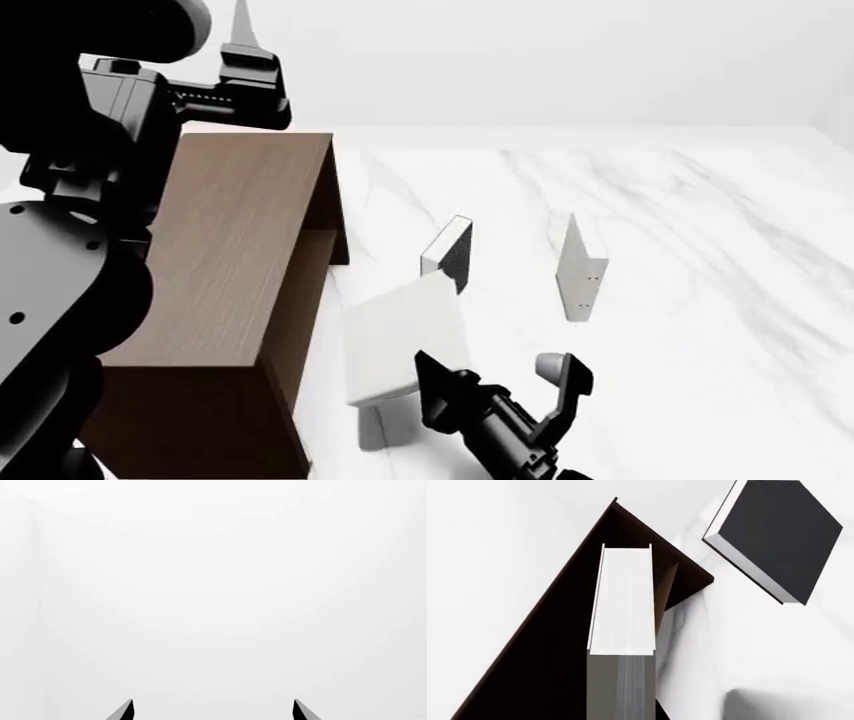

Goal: Pick up the book on the right and place it under the cabinet shelf.

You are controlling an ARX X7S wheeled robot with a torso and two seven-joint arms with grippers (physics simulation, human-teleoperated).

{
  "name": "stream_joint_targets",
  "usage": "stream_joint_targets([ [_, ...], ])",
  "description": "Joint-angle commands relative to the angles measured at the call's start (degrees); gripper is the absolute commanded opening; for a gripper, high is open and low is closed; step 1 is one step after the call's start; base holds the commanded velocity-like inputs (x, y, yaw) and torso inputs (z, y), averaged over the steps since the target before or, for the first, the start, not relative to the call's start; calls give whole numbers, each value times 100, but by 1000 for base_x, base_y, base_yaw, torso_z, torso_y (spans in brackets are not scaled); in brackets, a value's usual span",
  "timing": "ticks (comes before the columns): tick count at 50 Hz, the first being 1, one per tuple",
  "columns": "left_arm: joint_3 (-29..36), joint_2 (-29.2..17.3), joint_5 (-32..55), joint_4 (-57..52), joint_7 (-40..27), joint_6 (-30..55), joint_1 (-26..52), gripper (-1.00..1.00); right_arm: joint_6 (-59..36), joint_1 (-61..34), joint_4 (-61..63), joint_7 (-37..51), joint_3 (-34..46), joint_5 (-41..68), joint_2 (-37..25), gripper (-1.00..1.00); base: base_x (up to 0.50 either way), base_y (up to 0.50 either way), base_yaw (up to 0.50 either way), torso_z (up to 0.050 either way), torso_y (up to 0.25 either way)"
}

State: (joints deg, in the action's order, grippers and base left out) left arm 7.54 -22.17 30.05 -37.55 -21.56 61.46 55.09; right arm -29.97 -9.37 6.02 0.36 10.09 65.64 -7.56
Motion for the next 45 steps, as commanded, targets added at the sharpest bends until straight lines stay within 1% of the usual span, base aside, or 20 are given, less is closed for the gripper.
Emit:
stream_joint_targets([
  [1, -25, -25, 33, -30, -21, 7, -13, 100, 235, -87, -313, -404, 97, 197, 226, -100, 0, 0, 0, 0, 0],
  [26, -42, -52, 117, -78, -71, 65, 22, 100, 809, -258, -1433, -817, 369, 111, 523, -100, 0, 0, 0, 0, 1],
  [45, -27, -71, 140, -42, -80, 9, 29, 100, 1383, -436, -2203, -1014, 799, -134, 578, -100, 0, 0, 0, 1, 1],
])
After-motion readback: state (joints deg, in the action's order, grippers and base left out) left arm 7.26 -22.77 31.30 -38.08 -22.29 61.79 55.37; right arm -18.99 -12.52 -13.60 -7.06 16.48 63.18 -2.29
